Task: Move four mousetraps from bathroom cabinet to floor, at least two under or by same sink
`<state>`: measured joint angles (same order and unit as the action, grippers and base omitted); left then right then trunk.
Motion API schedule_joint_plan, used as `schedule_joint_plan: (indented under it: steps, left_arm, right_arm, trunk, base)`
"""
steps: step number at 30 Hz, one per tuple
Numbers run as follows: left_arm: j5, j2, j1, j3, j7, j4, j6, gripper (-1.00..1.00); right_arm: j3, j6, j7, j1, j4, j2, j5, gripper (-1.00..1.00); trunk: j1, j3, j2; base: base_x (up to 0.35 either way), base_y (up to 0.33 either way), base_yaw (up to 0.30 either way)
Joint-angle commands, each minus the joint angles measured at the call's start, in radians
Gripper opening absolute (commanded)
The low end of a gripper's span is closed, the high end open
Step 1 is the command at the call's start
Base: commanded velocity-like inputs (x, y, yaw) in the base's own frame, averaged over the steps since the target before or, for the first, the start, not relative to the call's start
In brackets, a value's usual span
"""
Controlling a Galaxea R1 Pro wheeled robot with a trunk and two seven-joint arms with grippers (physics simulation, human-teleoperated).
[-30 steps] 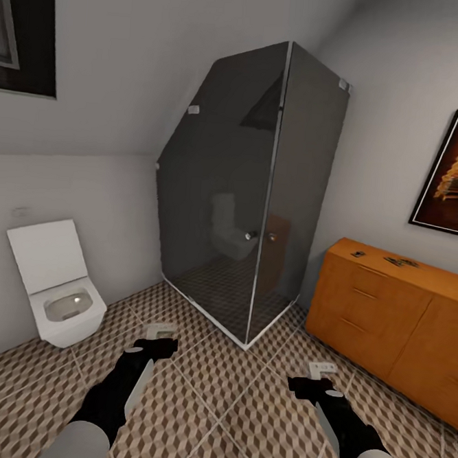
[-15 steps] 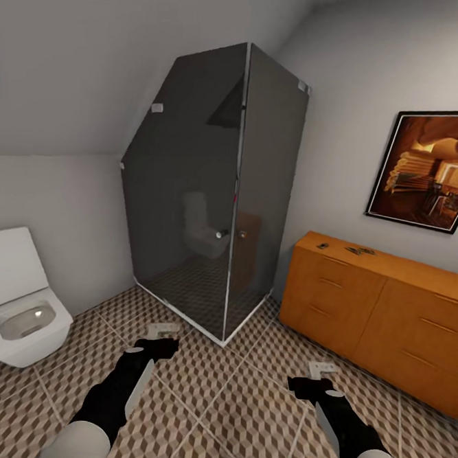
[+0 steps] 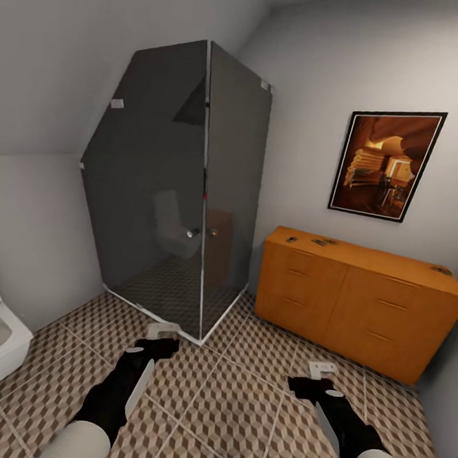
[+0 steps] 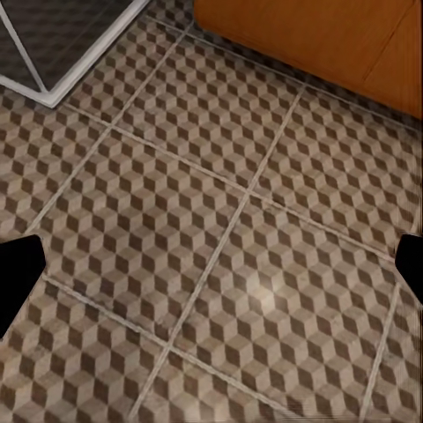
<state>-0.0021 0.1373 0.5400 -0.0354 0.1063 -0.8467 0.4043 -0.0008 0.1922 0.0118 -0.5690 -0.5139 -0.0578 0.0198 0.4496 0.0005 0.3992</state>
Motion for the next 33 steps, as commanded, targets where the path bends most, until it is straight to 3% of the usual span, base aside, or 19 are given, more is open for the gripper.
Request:
schedule_joint_plan:
  steps: [1,19,33]
  left_arm:
    - [0.000,0.001,0.000,-0.002,0.002,-0.002,0.005,1.00]
    - [0.000,-0.001,0.000,-0.004,0.002,-0.003,0.005,1.00]
    - [0.000,-0.001,0.000,-0.003,0.003,-0.003,0.004,1.00]
  right_arm:
    - [-0.001,0.006,0.002,0.000,-0.001,0.000,0.001,1.00]
    - [-0.001,0.006,-0.004,0.000,-0.001,0.000,0.002,1.00]
    - [-0.001,0.006,-0.005,0.000,-0.001,0.000,0.003,1.00]
  trunk:
    - [0.000,0.000,0.001]
    - [0.000,0.000,0.001]
    - [0.000,0.000,0.001]
  base:
    - [0.000,0.000,-0.285]
    - [0.000,0.000,-0.272]
    - [0.000,0.000,-0.036]
